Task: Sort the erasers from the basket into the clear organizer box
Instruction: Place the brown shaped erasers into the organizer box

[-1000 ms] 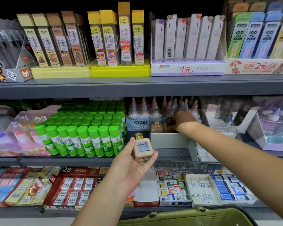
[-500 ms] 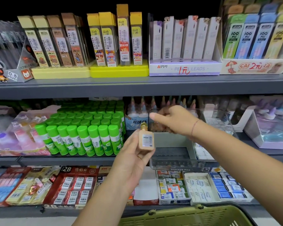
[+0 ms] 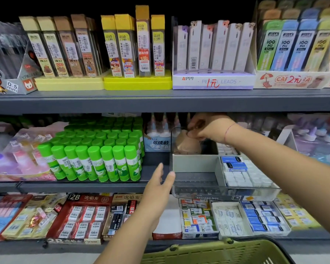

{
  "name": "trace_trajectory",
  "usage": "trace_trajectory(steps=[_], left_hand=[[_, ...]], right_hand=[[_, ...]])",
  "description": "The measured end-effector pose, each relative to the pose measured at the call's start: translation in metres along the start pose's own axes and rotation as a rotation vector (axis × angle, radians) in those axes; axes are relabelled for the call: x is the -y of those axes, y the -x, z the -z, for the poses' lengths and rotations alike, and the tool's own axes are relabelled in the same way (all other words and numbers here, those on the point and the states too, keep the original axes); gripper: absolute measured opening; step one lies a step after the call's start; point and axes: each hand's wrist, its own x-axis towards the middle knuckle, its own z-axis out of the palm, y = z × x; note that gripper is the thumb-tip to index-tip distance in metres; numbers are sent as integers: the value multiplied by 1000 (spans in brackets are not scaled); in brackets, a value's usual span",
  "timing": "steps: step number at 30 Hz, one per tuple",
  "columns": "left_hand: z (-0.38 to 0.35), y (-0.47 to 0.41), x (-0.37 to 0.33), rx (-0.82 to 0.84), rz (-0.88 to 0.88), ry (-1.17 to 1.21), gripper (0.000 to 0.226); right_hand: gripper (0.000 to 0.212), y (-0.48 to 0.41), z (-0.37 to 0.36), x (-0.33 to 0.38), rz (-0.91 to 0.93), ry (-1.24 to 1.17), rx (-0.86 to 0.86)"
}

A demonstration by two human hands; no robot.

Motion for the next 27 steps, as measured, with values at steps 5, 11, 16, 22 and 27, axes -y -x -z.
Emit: trace_trajectory(steps=[5, 11, 16, 22, 27], left_hand=[[-4, -1, 4, 79, 22, 51, 50], [-4, -2, 6, 78, 14, 54, 48], [-2, -4, 8, 73, 31, 61, 48], [-4, -5, 8, 85, -2, 61, 47], [-2, -6, 11, 64, -22, 53, 46]], right_hand=[[23, -16, -19, -6, 31, 222, 96], [15, -32, -24, -5, 31, 31, 237], [12, -41, -29, -6, 37, 123, 362], [4, -39, -55, -22, 12, 21, 259], [12, -31, -53, -21, -38, -67, 243]])
